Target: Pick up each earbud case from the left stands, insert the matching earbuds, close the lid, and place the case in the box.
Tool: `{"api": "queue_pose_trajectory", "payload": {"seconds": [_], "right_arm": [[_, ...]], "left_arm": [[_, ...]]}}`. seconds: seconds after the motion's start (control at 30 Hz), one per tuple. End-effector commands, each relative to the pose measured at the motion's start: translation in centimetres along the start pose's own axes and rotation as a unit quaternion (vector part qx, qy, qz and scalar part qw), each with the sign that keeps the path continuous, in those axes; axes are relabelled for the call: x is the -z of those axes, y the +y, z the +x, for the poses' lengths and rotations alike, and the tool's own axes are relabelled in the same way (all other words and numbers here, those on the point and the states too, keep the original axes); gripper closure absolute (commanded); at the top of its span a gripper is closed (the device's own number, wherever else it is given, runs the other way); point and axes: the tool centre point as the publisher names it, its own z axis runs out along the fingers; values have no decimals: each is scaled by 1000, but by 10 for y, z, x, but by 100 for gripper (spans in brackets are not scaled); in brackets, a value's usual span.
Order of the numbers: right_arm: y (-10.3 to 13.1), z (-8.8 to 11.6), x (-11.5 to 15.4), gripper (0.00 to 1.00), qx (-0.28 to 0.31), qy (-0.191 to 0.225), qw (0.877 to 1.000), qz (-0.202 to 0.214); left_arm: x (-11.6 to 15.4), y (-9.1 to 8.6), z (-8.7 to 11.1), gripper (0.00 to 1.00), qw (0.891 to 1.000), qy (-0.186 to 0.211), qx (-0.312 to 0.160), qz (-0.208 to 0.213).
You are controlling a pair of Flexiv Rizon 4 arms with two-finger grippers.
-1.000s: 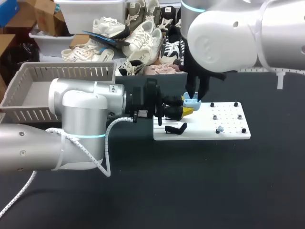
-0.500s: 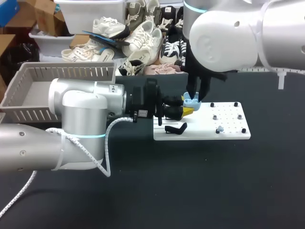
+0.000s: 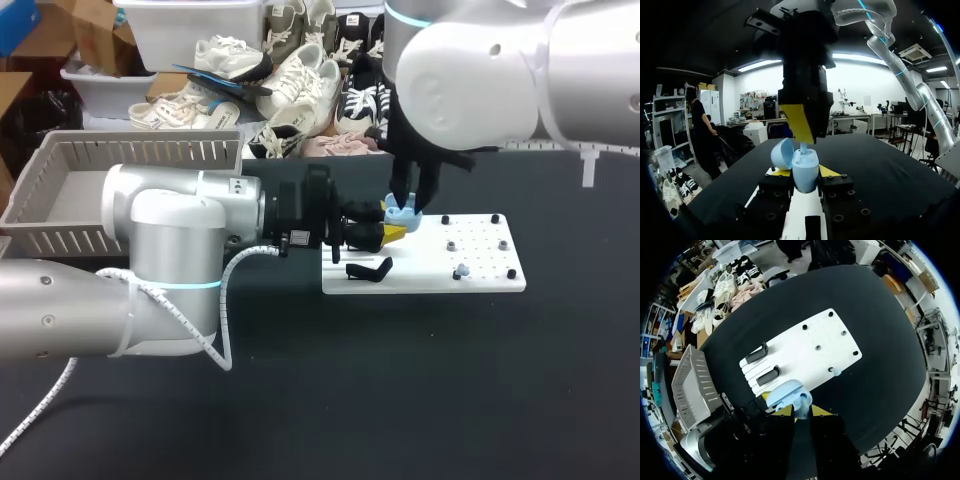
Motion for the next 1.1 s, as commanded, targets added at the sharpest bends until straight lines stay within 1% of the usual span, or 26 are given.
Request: {"api": "queue_pose_trajectory", "payload": {"seconds": [0.03,0.57,1.1], "right_arm": [[-1,2,1,100,-1,-2,1000,2],[0,4,-3,100,0,5,1000,2],[0,-2,1,100,-3,-2,1000,2]], "left_arm": [[0,0,1,100,1000,-2,-1,0],[0,0,1,100,1000,-2,-1,0],[0,0,1,100,1000,-2,-1,0]]}}
